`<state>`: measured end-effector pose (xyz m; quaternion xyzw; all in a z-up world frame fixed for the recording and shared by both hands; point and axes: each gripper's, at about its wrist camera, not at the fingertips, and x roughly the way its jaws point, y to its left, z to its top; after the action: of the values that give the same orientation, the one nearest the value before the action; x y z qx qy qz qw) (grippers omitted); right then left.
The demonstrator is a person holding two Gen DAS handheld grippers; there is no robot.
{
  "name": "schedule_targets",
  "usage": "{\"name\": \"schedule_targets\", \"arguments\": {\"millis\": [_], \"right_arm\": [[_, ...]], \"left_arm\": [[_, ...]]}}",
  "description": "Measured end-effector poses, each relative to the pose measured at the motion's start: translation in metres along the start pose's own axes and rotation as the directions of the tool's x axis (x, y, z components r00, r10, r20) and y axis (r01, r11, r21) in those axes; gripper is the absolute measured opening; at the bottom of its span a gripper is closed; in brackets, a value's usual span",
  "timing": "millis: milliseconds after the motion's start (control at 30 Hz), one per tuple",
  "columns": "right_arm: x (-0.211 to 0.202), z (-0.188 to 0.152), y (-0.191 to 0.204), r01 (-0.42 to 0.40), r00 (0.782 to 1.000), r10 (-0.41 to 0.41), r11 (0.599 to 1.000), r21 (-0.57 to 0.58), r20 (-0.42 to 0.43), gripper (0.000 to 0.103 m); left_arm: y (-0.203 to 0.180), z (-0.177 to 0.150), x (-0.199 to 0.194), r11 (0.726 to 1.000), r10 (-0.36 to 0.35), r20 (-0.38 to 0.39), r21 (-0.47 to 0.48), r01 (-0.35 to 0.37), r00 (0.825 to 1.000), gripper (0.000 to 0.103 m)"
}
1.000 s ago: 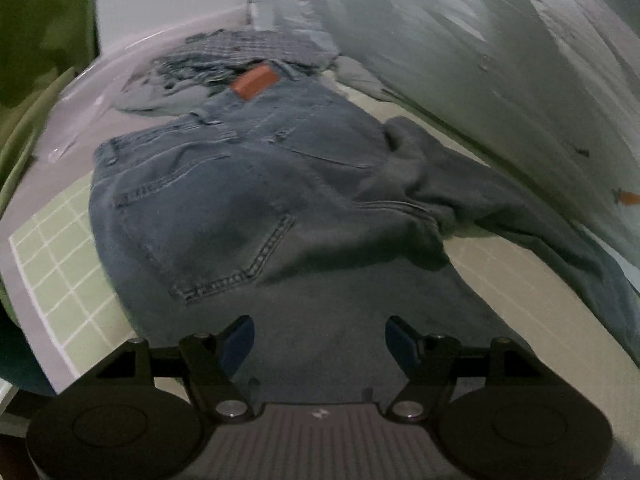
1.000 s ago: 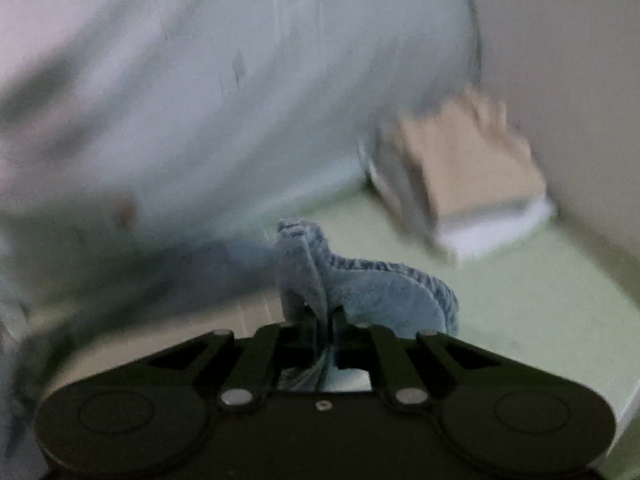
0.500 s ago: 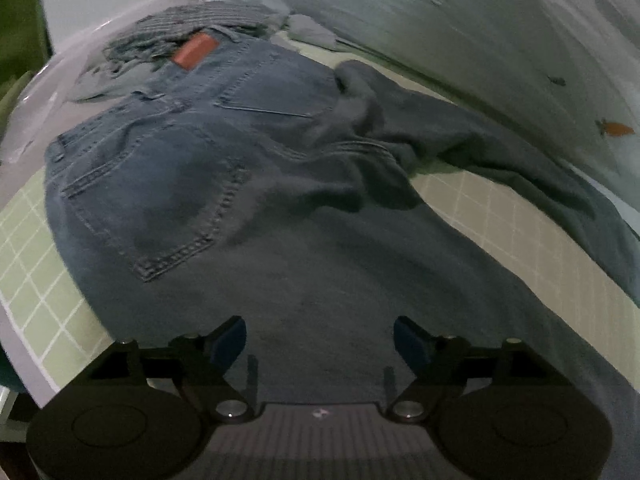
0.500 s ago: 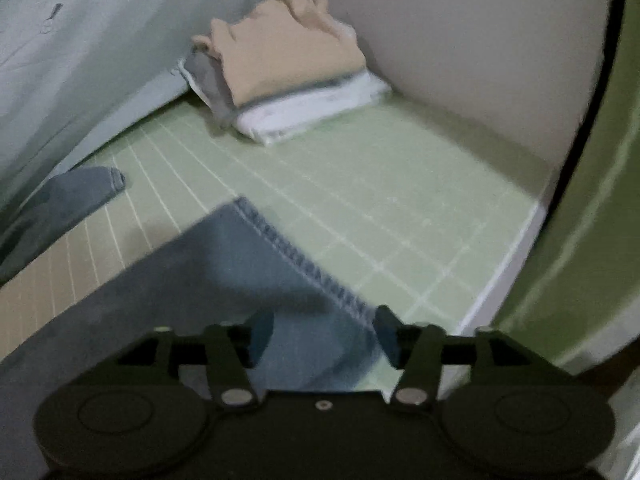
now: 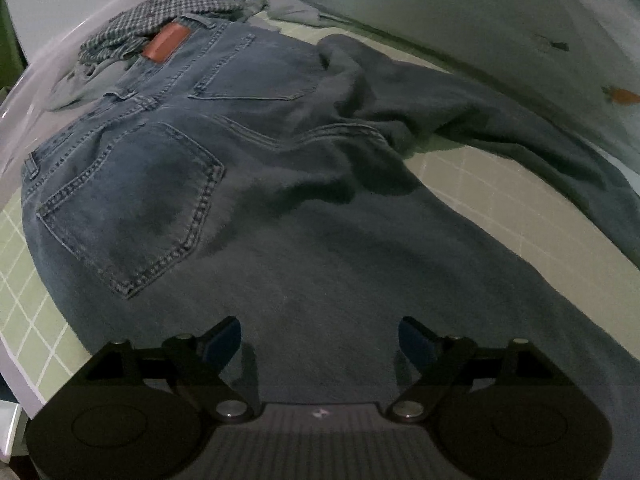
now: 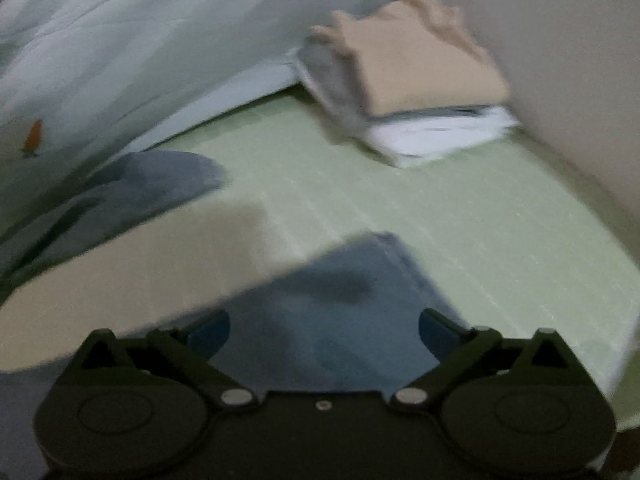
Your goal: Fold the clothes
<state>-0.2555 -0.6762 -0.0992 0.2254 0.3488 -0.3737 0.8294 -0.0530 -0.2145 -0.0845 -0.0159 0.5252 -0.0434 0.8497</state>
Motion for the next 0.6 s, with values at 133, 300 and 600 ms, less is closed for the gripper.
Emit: {"name": "schedule_targets", "arguments": {"millis": [133,300,600], "right_arm": [[0.038,0.028,0.026,-0.071,0.997,0.071,0.997,0.021,-0.023,0.102],[0.101,0.074,0.058,-0.091,0.995,0.093,0.995,0.044,-0.029,0.098],[0.2,0.131,0.098,-0.115,0.988,0.114,0.993,-0.009,-0.105,0.077]], "left_arm": [[-0.005,0.02,0.014,1.0,0.015,-0.006,-0.004,-0.015,1.0,0.087],[-0.017,0.042,0.035,0.999,0.036,-0.024,-0.008,-0.036,0.999,0.091],[-0.027,0.052,0.06,0.996,0.086,-0.047,-0.002,-0.087,0.995,0.103]]}}
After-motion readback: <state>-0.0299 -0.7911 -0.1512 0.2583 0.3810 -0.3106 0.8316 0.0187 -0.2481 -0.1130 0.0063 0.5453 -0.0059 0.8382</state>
